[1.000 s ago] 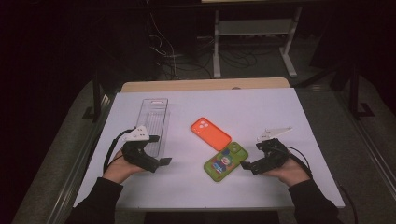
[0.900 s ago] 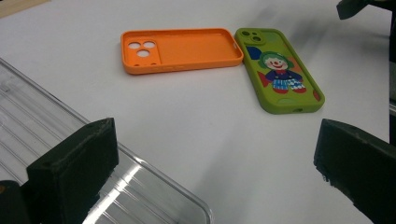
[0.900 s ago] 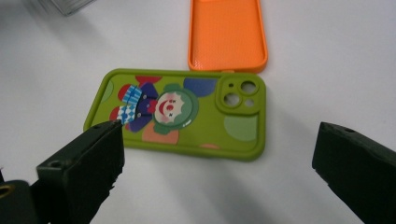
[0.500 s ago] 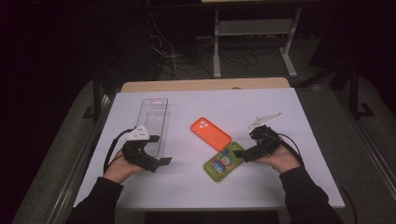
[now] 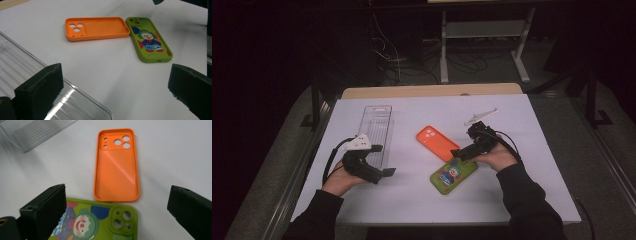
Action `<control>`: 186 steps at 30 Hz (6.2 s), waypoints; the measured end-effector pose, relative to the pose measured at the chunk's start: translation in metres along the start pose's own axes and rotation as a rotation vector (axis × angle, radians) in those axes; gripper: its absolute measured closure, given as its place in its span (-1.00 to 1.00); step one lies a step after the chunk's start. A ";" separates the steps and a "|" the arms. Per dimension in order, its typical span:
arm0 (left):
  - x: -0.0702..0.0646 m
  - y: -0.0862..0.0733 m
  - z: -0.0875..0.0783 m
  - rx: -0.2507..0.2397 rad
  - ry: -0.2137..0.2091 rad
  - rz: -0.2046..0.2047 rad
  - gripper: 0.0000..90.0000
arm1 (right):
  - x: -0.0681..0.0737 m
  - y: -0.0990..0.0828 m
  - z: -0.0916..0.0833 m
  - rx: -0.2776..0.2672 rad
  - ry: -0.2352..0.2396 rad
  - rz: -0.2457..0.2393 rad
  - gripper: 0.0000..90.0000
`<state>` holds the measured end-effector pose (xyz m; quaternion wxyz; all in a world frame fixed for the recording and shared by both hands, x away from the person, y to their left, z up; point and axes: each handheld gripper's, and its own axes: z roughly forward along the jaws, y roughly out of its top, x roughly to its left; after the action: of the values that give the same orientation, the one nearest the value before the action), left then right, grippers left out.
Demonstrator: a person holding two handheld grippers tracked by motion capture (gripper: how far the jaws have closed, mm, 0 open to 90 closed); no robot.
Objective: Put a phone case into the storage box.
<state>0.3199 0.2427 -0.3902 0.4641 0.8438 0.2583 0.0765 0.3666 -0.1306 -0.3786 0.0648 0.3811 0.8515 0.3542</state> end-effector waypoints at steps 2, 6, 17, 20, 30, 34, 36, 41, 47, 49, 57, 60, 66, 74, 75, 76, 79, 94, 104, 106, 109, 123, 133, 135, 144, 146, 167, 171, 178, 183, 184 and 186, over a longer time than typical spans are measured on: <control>0.000 0.000 0.000 0.001 0.001 -0.010 -1.00 | 0.000 0.005 0.003 0.003 -0.005 -0.008 -0.98; 0.000 0.000 0.000 -0.004 0.002 -0.010 -1.00 | -0.001 0.014 0.007 0.002 -0.014 -0.010 -1.00; 0.000 0.001 -0.001 -0.010 0.001 -0.009 -1.00 | -0.002 0.034 0.018 0.004 -0.034 -0.002 -1.00; 0.000 0.001 -0.001 -0.009 0.001 -0.009 -1.00 | -0.003 0.040 0.021 0.007 -0.036 0.004 -1.00; 0.000 0.001 -0.002 -0.021 -0.001 -0.014 -1.00 | -0.006 0.054 0.043 0.031 -0.061 0.002 -1.00; 0.000 0.001 -0.002 -0.020 -0.004 -0.012 -1.00 | -0.005 0.057 0.056 0.047 -0.059 -0.004 -1.00; 0.000 0.001 -0.002 -0.024 -0.003 -0.016 -1.00 | -0.006 0.056 0.061 0.064 -0.059 -0.034 -1.00; 0.000 0.001 -0.002 -0.022 -0.002 -0.013 -1.00 | -0.005 0.055 0.077 0.095 -0.062 -0.029 -1.00; 0.001 0.001 -0.002 -0.023 -0.004 -0.010 -1.00 | -0.004 0.052 0.095 0.134 -0.058 -0.018 -1.00; 0.001 0.001 -0.002 -0.023 -0.004 -0.010 -1.00 | -0.003 0.050 0.101 0.145 -0.060 -0.027 -1.00; 0.001 0.001 -0.002 -0.024 -0.005 -0.011 -1.00 | 0.001 0.047 0.115 0.171 -0.057 -0.027 -1.00; 0.001 0.001 -0.002 -0.024 -0.004 -0.010 -1.00 | 0.002 0.046 0.118 0.184 -0.058 -0.030 -0.98; 0.001 0.001 -0.002 -0.024 -0.004 -0.014 -1.00 | 0.003 0.043 0.120 0.201 -0.062 -0.047 -0.86; 0.000 0.000 -0.001 -0.024 -0.005 -0.024 -1.00 | 0.007 0.040 0.119 0.196 -0.098 -0.075 -0.71; 0.000 0.000 -0.001 -0.024 -0.005 -0.025 -1.00 | 0.007 0.040 0.119 0.196 -0.099 -0.073 -0.70; 0.000 0.000 -0.001 -0.024 -0.005 -0.025 -1.00 | 0.008 0.040 0.119 0.196 -0.100 -0.072 -0.69; 0.000 0.000 -0.002 -0.024 -0.003 -0.024 -1.00 | 0.008 0.040 0.119 0.194 -0.107 -0.073 -0.67; 0.003 0.001 -0.003 -0.020 0.001 -0.016 -1.00 | 0.005 0.046 0.115 0.203 -0.094 -0.057 -0.66; 0.004 0.002 -0.005 -0.010 -0.014 -0.014 -1.00 | -0.006 0.060 0.064 0.184 -0.079 -0.084 -0.66; 0.005 0.004 -0.003 -0.007 -0.015 -0.009 -1.00 | -0.009 0.056 0.055 0.190 -0.070 -0.093 -0.66; 0.005 0.007 -0.001 -0.002 -0.023 -0.005 -1.00 | -0.012 0.049 0.042 0.191 -0.060 -0.102 -0.66; 0.000 0.025 0.016 0.012 -0.071 -0.001 -1.00 | -0.014 0.016 0.008 0.203 -0.035 -0.173 -0.66; -0.003 0.058 0.036 0.028 -0.141 0.081 -1.00 | -0.005 0.005 -0.001 0.207 0.020 -0.263 -0.66; -0.003 0.064 0.039 0.030 -0.155 0.094 -1.00 | -0.005 0.003 -0.003 0.202 0.032 -0.279 -0.66; -0.005 0.088 0.061 0.073 -0.189 0.176 -1.00 | -0.001 -0.004 -0.003 0.203 0.092 -0.335 -0.66; -0.007 0.091 0.064 0.060 -0.204 0.185 -1.00 | 0.002 -0.003 -0.002 0.201 0.099 -0.355 -0.66; -0.040 0.093 0.084 0.134 -0.359 0.300 -1.00 | 0.031 -0.003 0.005 0.235 0.249 -0.522 -0.66; -0.043 0.090 0.090 0.175 -0.374 0.323 -1.00 | 0.035 -0.003 0.007 0.251 0.271 -0.549 -0.66; -0.049 0.085 0.098 0.254 -0.395 0.373 -1.00 | 0.045 -0.001 0.007 0.261 0.298 -0.590 -0.66; -0.053 0.082 0.103 0.287 -0.397 0.388 -1.00 | 0.052 0.001 0.007 0.256 0.299 -0.614 -0.66; -0.053 0.081 0.104 0.296 -0.398 0.393 -1.00 | 0.053 0.001 0.007 0.258 0.301 -0.618 -0.66; -0.055 0.080 0.107 0.315 -0.398 0.405 -1.00 | 0.054 0.001 0.008 0.256 0.304 -0.622 -0.66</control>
<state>0.3417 0.1003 -0.3779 0.3446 0.9379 -0.0020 -0.0399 0.3322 -0.0885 -0.3750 -0.0060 0.0522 0.9640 0.2607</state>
